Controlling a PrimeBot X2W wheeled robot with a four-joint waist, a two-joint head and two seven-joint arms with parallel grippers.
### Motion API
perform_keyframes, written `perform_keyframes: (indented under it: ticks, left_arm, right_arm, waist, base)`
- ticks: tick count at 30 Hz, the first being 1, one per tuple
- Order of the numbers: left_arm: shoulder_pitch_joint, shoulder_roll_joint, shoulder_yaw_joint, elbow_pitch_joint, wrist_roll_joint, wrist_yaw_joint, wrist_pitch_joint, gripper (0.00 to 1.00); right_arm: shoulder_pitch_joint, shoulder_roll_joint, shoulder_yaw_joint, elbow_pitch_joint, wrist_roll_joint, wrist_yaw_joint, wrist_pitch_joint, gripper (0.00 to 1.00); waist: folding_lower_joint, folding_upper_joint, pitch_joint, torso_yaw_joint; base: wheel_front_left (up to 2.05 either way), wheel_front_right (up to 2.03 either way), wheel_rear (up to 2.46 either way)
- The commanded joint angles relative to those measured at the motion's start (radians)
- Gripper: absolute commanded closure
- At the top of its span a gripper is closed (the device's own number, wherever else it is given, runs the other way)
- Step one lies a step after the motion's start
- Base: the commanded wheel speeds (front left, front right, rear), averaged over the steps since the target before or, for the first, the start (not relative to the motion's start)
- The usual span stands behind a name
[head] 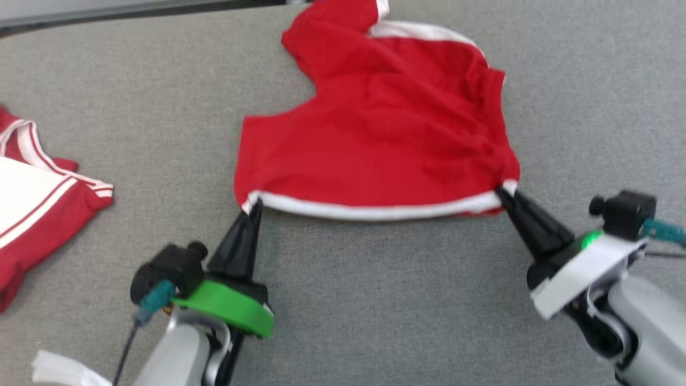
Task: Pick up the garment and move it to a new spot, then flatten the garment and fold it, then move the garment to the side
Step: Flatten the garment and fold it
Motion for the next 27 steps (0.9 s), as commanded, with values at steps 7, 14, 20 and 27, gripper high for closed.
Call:
perform_keyframes:
  ticks: [7,14,20,27]
  left_arm:
    - [0.168,-0.018,-0.018,-0.049,0.065,-0.011,0.000,1.00]
    - [0.213,0.007,-0.010,-0.079,0.080,-0.016,0.000,1.00]
    - [0.041,0.062,-0.052,-0.079,0.092,-0.028,0.035,1.00]
    - [-0.383,0.132,-0.137,-0.008,0.005,-0.033,0.129,1.00]
  right_arm:
    - [0.213,0.007,-0.042,-0.077,-0.058,0.001,-0.003,1.00]
    - [0.299,0.008,-0.094,-0.119,-0.071,0.001,-0.002,1.00]
    - [0.174,0.008,-0.117,-0.115,-0.096,0.001,0.031,1.00]
    - [-0.172,0.051,-0.153,-0.005,-0.003,0.001,0.128,1.00]
  waist:
    - [0.0001,0.0000,-0.120,0.005]
    - [0.0001,0.0000,-0.152,-0.003]
    - [0.0001,0.0000,-0.155,-0.003]
    - [0.0001,0.0000,-0.116,-0.014]
  base:
    - [0.00,0.00,0.00]
    - [0.00,0.00,0.00]
    - [0.00,0.00,0.00]
    - [0.00,0.00,0.00]
